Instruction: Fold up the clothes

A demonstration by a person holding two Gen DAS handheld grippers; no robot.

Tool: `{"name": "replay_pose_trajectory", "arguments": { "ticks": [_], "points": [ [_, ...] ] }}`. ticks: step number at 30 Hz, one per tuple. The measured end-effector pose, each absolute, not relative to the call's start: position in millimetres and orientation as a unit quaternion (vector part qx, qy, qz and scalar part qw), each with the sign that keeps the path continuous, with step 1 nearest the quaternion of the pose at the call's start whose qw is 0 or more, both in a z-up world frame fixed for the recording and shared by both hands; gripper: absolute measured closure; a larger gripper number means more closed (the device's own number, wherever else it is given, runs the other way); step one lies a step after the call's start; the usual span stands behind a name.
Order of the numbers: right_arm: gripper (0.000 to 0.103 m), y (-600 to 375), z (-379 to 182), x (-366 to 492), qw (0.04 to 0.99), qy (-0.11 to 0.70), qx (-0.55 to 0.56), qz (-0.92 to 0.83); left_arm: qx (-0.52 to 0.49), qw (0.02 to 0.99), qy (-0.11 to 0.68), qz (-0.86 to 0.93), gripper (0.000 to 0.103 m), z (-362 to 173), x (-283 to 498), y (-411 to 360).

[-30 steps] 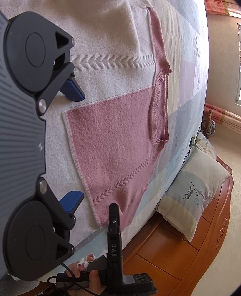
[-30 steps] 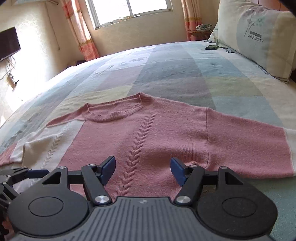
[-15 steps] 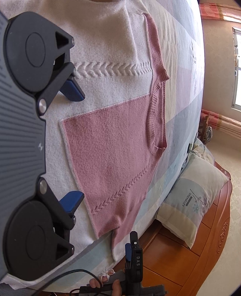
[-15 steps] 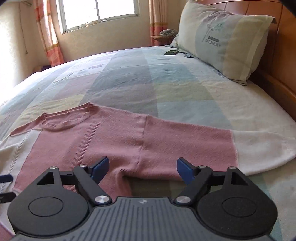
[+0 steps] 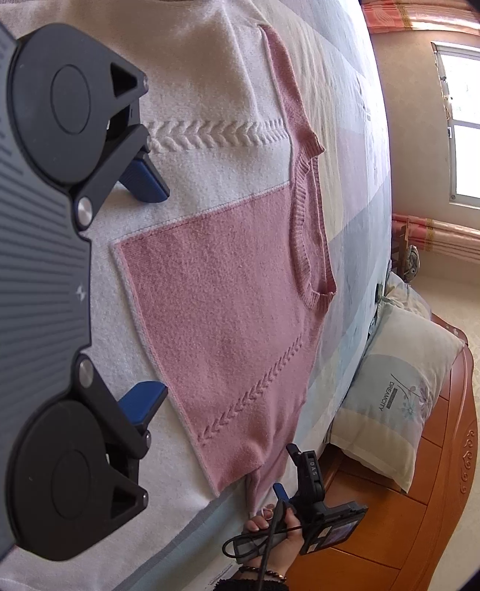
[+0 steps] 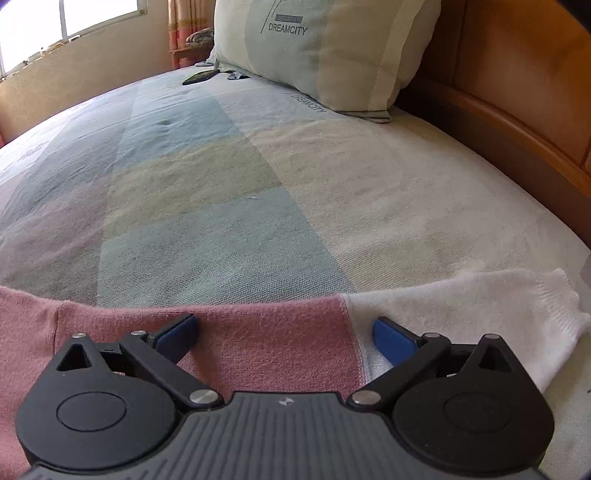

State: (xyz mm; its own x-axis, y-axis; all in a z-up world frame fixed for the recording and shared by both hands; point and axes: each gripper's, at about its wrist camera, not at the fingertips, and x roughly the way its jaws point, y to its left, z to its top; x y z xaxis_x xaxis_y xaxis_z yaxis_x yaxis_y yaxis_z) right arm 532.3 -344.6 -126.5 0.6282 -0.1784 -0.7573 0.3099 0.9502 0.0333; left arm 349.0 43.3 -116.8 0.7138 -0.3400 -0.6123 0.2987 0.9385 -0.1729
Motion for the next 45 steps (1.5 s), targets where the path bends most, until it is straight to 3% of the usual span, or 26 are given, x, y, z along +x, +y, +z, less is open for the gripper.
{"name": "replay_pose_trajectory", "arguments": {
  "ticks": [7, 15, 18, 22, 26, 32, 36, 45],
  "points": [
    [0.001, -239, -83, 507, 0.901, 0.430, 0.042, 0.035, -0.048, 0.936, 0.316, -0.151, 0.001, -103, 344, 56],
    [0.001, -165, -93, 507, 0.879, 0.457, 0.054, 0.129, -0.068, 0.942, 0.307, -0.117, 0.001, -100, 349, 83],
    [0.000, -165, -122, 534, 0.881, 0.464, 0.013, 0.092, -0.080, 0.940, 0.316, -0.103, 0.001, -105, 355, 87],
    [0.000, -182, -137, 566, 0.908, 0.411, 0.030, 0.072, -0.089, 0.941, 0.311, -0.100, 0.001, -101, 354, 93],
    [0.000, -177, -124, 581, 0.891, 0.449, 0.035, 0.056, -0.097, 0.942, 0.305, -0.099, 0.001, -98, 353, 98],
    [0.000, -171, -94, 517, 0.863, 0.481, 0.077, 0.137, -0.110, 0.943, 0.298, -0.098, 0.001, -93, 351, 105],
    [0.000, -169, -109, 484, 0.847, 0.511, 0.052, 0.136, -0.112, 0.942, 0.299, -0.102, 0.001, -93, 352, 104],
    [0.000, -192, -100, 438, 0.851, 0.499, 0.084, 0.137, -0.107, 0.938, 0.313, -0.105, 0.001, -93, 353, 103]
  ]
}}
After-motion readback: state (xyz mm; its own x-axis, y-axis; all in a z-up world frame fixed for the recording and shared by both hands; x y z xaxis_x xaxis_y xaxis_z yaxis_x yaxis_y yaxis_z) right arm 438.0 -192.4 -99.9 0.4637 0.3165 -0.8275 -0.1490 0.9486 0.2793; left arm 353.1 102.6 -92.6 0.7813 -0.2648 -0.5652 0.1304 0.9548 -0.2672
